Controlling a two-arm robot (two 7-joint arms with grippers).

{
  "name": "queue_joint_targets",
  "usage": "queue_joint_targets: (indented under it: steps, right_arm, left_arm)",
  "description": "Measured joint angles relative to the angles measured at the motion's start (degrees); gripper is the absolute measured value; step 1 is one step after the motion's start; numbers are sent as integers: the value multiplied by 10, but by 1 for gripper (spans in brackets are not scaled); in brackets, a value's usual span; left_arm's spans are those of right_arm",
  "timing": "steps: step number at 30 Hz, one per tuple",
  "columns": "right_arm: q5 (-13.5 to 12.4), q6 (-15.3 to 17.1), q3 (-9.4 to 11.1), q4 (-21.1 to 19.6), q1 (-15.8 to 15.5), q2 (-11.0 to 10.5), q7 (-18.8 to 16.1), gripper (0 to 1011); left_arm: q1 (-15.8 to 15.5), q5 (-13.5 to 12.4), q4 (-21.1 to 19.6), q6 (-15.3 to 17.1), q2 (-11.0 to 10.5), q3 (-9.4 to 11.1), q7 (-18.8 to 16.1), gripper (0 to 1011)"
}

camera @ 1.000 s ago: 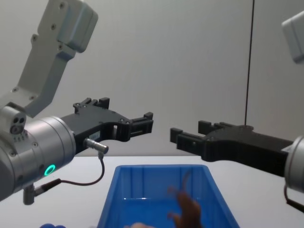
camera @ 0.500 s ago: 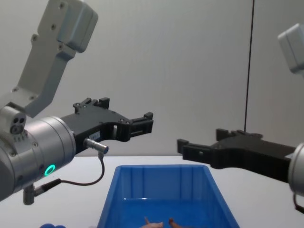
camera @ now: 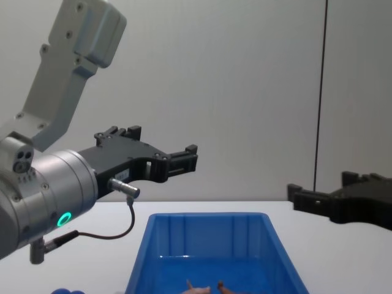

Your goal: Pick up the two dolls from the table and place them into the box.

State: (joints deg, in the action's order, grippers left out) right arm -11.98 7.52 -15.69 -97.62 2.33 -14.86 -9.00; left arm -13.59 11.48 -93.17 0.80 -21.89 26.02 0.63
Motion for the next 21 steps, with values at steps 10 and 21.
queue_joint_targets:
  steps: [10, 21]
  right_arm:
    - [-7, -2, 9, -19, -20, -15, 31, 1001]
    - [-10, -3, 14, -28, -30, -22, 48, 1001]
  left_arm:
    - [1, 0, -1, 1, -1, -1, 0, 1001]
    - [23, 22, -26, 26, -23, -11, -18, 1000]
